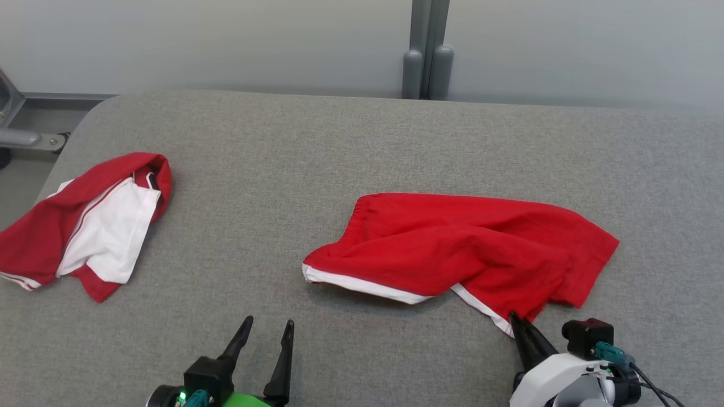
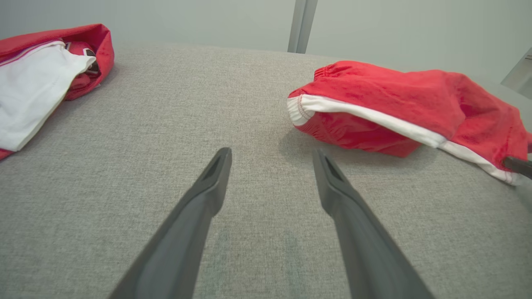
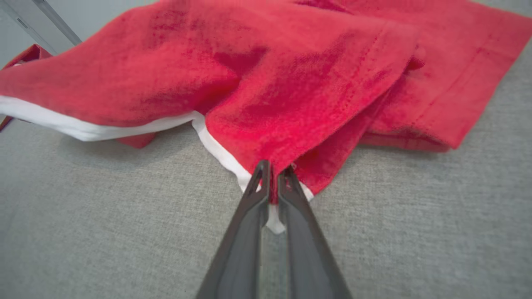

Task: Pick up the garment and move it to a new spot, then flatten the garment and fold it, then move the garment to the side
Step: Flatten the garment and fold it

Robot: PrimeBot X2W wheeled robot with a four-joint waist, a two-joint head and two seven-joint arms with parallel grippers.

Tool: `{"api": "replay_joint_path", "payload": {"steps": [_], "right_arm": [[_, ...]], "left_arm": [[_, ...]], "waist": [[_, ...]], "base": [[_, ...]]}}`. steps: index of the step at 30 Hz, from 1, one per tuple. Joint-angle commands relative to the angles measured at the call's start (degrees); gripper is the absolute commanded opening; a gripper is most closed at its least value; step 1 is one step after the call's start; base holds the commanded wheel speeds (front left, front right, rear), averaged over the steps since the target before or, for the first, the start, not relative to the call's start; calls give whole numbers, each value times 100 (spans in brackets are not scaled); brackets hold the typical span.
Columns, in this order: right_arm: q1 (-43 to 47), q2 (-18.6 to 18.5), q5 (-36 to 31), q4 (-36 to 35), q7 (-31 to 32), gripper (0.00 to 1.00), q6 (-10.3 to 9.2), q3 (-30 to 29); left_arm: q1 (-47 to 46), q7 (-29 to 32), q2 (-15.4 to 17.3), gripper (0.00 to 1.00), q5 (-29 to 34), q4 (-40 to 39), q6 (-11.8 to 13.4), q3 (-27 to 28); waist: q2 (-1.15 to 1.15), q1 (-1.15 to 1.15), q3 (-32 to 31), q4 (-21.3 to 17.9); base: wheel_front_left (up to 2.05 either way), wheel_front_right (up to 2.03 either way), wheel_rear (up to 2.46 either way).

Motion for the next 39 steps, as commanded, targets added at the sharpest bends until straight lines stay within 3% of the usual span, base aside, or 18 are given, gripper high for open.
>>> {"api": "replay_joint_path", "payload": {"steps": [1,6,13,19,26,27,28,29,33,39], "right_arm": [[-77,-25,-41,-62,-14,0,-6,17],[-15,-80,23,-774,-14,0,-6,-131],[-372,-576,-191,-1478,-14,0,-6,-295],[-1098,-947,-317,-881,-14,0,-6,-519],[-1805,-1108,-600,781,-14,0,-7,-620],[-1849,-1098,-592,958,-14,7,-7,-638],[-1891,-1087,-571,1115,-14,61,-7,-695],[-1917,-1080,-583,1256,-14,100,-6,-725],[-1861,-1096,-717,1401,-14,100,-7,-983],[-1380,-1037,-933,879,-14,100,-7,-1522]], "left_arm": [[-82,-5,18,100,-5,-19,-15,-7],[-17,-5,18,100,-40,-49,-14,8],[56,-5,18,100,-99,-36,-15,9],[-168,-4,18,100,-113,-44,-14,-162],[-354,-5,18,100,-139,-17,-14,-272],[-363,-5,18,100,-141,-19,-14,-257],[-363,-5,18,100,-142,-22,-14,-246],[-360,-5,18,100,-143,-28,-14,-229],[-362,-5,17,100,-168,-95,-15,-167],[-302,-4,17,100,-224,-239,-15,-89]], "waist": [[0,0,-4,-2],[0,0,-46,-43],[0,0,-51,-178],[0,0,109,-20],[0,0,403,404],[0,0,415,430],[0,0,419,446],[0,0,415,451],[0,0,310,381],[0,0,79,142]], "base": [[0,0,0],[0,0,0],[0,0,0],[0,0,0],[0,0,0],[0,0,0],[0,0,0],[0,0,0],[0,0,0],[0,0,0]]}}
